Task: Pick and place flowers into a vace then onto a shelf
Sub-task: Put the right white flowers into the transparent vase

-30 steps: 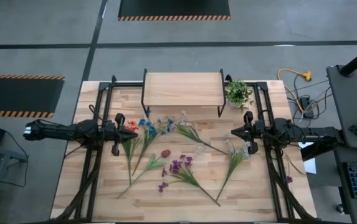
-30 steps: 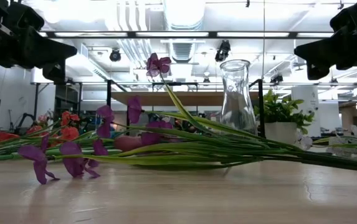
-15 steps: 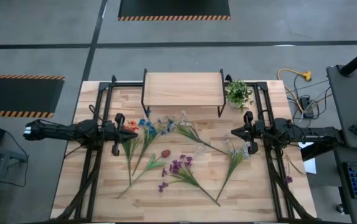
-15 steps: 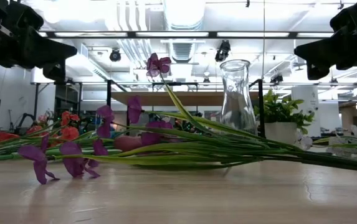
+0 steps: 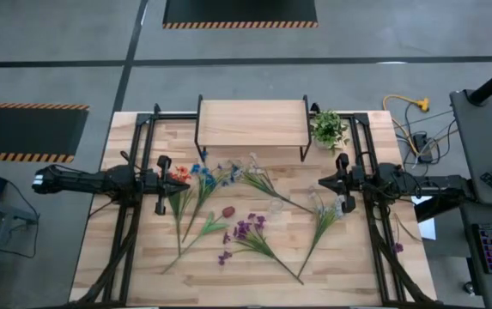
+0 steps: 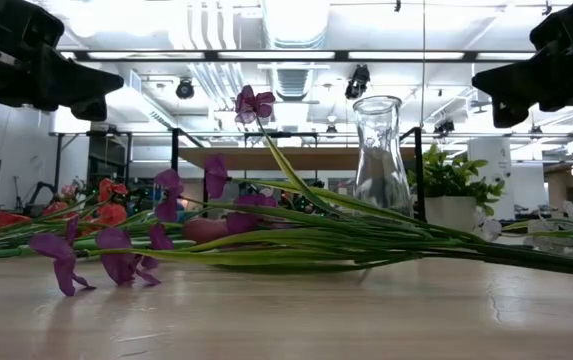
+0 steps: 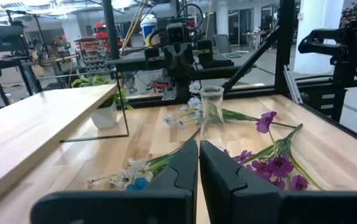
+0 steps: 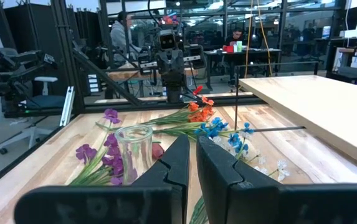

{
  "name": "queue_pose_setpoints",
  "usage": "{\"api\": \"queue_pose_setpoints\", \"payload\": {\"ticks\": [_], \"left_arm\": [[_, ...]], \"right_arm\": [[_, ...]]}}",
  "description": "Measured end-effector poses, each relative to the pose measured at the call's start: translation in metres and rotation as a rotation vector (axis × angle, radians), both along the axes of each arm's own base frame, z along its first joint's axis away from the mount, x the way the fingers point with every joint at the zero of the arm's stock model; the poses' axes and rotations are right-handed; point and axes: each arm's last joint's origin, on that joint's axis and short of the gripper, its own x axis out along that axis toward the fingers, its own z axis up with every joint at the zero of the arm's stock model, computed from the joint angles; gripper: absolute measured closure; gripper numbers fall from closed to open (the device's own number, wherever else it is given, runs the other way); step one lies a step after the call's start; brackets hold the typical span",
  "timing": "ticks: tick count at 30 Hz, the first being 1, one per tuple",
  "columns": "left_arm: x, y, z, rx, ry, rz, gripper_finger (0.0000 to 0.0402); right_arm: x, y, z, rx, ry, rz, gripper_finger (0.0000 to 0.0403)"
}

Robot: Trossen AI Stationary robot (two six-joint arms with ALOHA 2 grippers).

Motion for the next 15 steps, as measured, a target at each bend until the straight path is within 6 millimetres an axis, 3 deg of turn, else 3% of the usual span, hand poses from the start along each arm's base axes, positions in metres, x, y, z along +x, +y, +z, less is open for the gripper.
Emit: {"api": "queue_pose_setpoints", "payload": {"ticks": [15], "left_arm": [[0.0, 0.0011, 0.001, 0.004, -0.011, 0.04, 0.0402]], "right_arm": [[0.0, -0.0005, 0.0003, 0.001, -0.003, -0.018, 0.038]]}}
